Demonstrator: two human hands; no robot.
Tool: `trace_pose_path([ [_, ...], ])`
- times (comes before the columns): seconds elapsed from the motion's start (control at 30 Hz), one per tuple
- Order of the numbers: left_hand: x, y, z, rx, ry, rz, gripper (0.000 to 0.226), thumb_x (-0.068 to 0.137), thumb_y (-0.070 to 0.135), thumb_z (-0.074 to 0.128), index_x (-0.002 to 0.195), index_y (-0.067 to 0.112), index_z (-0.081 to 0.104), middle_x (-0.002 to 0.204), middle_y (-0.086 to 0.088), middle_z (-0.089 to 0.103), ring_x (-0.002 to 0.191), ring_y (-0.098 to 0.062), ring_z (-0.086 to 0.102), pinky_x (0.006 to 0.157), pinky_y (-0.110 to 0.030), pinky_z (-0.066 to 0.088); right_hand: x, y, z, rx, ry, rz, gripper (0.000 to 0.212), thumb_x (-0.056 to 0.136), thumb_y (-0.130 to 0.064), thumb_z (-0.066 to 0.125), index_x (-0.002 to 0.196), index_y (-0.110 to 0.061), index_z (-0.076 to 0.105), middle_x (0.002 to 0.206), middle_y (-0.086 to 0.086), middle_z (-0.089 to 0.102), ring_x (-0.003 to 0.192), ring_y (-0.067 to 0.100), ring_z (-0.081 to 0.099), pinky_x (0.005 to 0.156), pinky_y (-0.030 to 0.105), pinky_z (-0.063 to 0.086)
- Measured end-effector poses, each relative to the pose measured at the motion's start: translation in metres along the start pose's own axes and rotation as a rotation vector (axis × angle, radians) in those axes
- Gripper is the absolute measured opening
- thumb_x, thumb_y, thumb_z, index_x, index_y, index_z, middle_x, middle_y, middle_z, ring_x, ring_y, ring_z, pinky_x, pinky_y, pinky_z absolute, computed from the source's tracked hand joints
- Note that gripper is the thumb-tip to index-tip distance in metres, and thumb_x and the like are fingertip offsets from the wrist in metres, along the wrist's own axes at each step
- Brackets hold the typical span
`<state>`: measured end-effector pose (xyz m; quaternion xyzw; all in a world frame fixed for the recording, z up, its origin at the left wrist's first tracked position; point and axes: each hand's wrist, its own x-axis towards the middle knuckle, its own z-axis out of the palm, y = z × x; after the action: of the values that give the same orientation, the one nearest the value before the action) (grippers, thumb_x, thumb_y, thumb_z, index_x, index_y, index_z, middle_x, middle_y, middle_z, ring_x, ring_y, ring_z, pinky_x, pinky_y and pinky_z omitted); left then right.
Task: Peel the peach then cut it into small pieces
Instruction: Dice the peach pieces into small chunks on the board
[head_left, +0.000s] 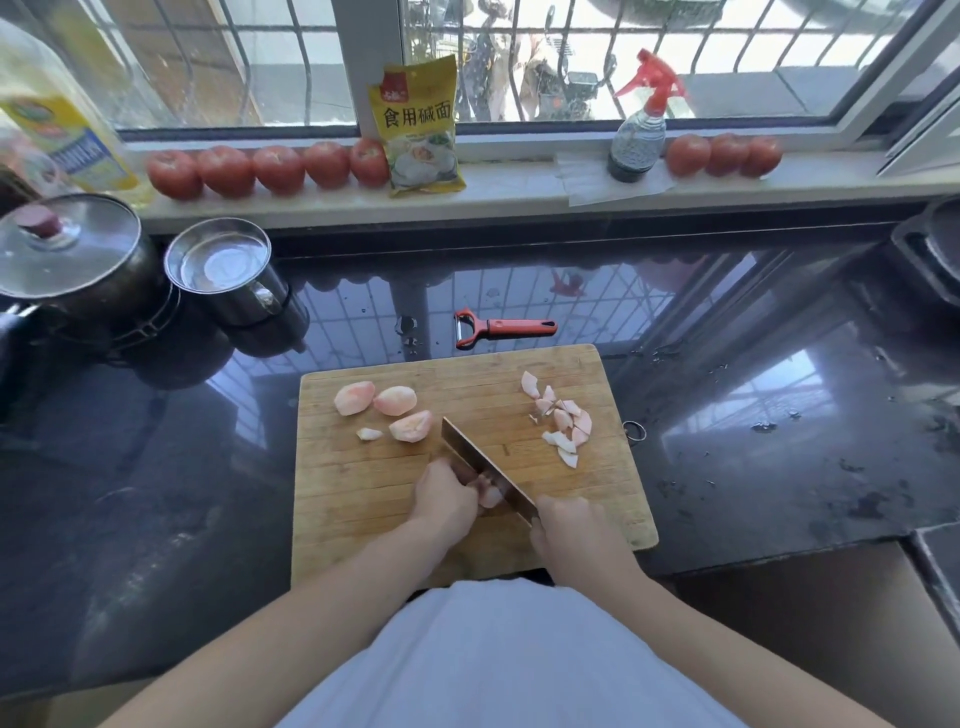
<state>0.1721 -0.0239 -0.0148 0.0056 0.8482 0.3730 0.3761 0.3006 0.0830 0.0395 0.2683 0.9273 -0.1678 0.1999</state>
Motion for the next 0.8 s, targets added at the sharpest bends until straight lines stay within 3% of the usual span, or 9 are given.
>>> trace_pose_path([
  [0.17,0.000,-0.005,-0.001,0.010,-0.007,0.009,0.005,0.098,0.029,0.067,0.095,0.025,0.065,0.103,0.002,0.068,0.099,-0.020,0.064,0.077,-0.033,0.048,-0.018,0.017,-0.006,0.166,0.055,0.058,0.027,0.101,-0.023,0.045,0.074,-0.021,0.045,0.073,0.001,0.058,0.072,0.027,0.059,0.060,0.037,0.046],
  [0.27,-0.002,-0.005,-0.002,0.016,-0.007,-0.004,0.004,0.097,0.028,0.067,0.095,0.025,0.066,0.102,0.003,0.068,0.097,-0.018,0.064,0.072,-0.031,0.045,-0.027,0.023,-0.008,0.084,0.009,0.015,0.023,0.101,-0.024,0.046,0.078,-0.018,0.046,0.068,-0.003,0.048,0.071,0.024,0.054,0.060,0.033,0.039],
  [0.4,-0.003,-0.004,-0.001,0.000,-0.005,-0.021,0.005,0.095,0.025,0.068,0.094,0.022,0.064,0.102,0.002,0.069,0.094,-0.016,0.063,0.065,-0.028,0.042,-0.030,0.023,-0.010,-0.013,-0.028,-0.060,0.014,0.098,-0.020,0.046,0.084,-0.019,0.044,0.066,-0.004,0.041,0.079,0.032,0.062,0.068,0.037,0.047],
  [0.53,-0.005,-0.002,-0.003,-0.003,-0.016,-0.029,0.008,0.094,0.027,0.069,0.095,0.023,0.063,0.101,0.003,0.068,0.098,-0.018,0.062,0.071,-0.031,0.042,-0.031,0.023,-0.011,-0.024,-0.040,-0.041,0.015,0.097,-0.020,0.047,0.082,-0.019,0.045,0.070,0.002,0.051,0.079,0.033,0.062,0.068,0.037,0.048],
  [0.7,-0.006,0.000,-0.004,0.013,-0.020,-0.046,0.008,0.094,0.028,0.069,0.094,0.024,0.062,0.100,0.002,0.067,0.097,-0.019,0.062,0.070,-0.032,0.042,-0.032,0.028,-0.009,-0.009,-0.049,-0.048,0.012,0.096,-0.019,0.045,0.084,-0.020,0.048,0.068,-0.002,0.044,0.077,0.031,0.062,0.063,0.036,0.049],
  [0.8,-0.005,0.000,-0.003,0.004,-0.015,-0.058,0.008,0.094,0.028,0.069,0.094,0.023,0.063,0.099,0.001,0.069,0.095,-0.019,0.062,0.069,-0.032,0.043,-0.037,0.031,-0.009,-0.035,-0.062,-0.029,0.015,0.096,-0.020,0.045,0.090,-0.014,0.057,0.076,0.005,0.057,0.078,0.031,0.063,0.063,0.037,0.051],
])
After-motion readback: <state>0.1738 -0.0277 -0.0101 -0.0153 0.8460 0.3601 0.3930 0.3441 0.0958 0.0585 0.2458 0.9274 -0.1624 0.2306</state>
